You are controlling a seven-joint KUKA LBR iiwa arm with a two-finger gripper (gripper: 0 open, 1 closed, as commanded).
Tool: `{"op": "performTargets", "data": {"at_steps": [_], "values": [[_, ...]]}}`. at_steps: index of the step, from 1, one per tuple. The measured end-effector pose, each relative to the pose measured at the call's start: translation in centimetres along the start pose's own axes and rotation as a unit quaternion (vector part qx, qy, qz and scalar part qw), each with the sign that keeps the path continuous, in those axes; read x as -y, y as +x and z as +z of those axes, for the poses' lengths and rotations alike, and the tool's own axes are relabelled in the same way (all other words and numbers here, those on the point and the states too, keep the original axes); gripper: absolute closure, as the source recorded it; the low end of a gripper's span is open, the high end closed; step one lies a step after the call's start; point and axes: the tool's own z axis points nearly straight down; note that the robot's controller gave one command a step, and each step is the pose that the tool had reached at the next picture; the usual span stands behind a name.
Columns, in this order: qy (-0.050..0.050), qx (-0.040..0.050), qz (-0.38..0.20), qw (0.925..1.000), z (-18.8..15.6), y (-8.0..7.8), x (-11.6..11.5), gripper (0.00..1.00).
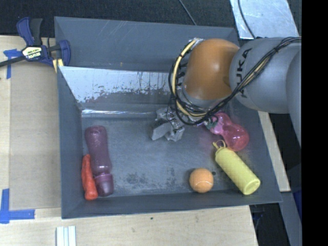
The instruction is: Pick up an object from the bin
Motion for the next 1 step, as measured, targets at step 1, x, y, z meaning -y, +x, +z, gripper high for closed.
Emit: {"op": "performTargets", "data": {"at_steps": [1], "values": [[-0.001, -0.0013, -0.019, 0.9998, -10.30, -0.20, -1.47, 1.00]]}}
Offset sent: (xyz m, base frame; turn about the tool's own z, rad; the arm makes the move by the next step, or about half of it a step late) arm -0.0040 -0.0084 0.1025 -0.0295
